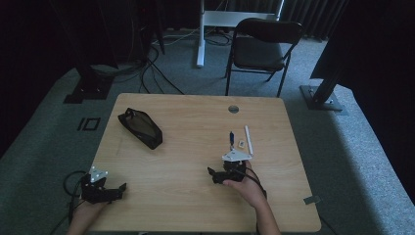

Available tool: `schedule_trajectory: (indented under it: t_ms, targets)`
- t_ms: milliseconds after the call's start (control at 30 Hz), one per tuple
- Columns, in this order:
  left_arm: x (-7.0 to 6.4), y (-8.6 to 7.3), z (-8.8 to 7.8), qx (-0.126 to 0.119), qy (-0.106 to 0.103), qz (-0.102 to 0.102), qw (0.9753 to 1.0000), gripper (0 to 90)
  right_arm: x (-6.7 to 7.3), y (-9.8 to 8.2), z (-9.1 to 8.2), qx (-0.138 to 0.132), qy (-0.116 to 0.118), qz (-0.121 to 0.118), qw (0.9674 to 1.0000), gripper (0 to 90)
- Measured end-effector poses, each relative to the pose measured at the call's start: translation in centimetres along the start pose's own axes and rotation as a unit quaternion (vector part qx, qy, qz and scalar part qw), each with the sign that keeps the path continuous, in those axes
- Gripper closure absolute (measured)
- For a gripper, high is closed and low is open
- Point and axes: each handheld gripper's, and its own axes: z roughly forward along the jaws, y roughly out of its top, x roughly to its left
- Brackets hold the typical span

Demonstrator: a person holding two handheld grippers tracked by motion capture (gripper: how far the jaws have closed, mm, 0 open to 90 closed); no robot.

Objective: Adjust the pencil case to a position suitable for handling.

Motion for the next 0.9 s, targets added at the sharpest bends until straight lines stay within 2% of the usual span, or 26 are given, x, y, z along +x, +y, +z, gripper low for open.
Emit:
schedule_trajectory:
  t_ms: [467, 600, 900]
  targets:
    - [0.0, 0.0, 0.0, 0.0, 0.0, 0.0, 1.0, 0.2, 1.8, 1.4, 2.1, -0.009, 0.022, -0.01, 0.9997, 12.5]
    - [0.0, 0.0, 0.0, 0.0, 0.0, 0.0, 1.0, 0.2, 2.9, 1.9, 3.0, -0.017, 0.033, -0.02, 0.9991, 12.5]
    - [0.0, 0.0, 0.0, 0.0, 0.0, 0.0, 1.0, 0.2, 4.6, 3.2, 4.7, -0.023, 0.048, -0.026, 0.9982, 13.0]
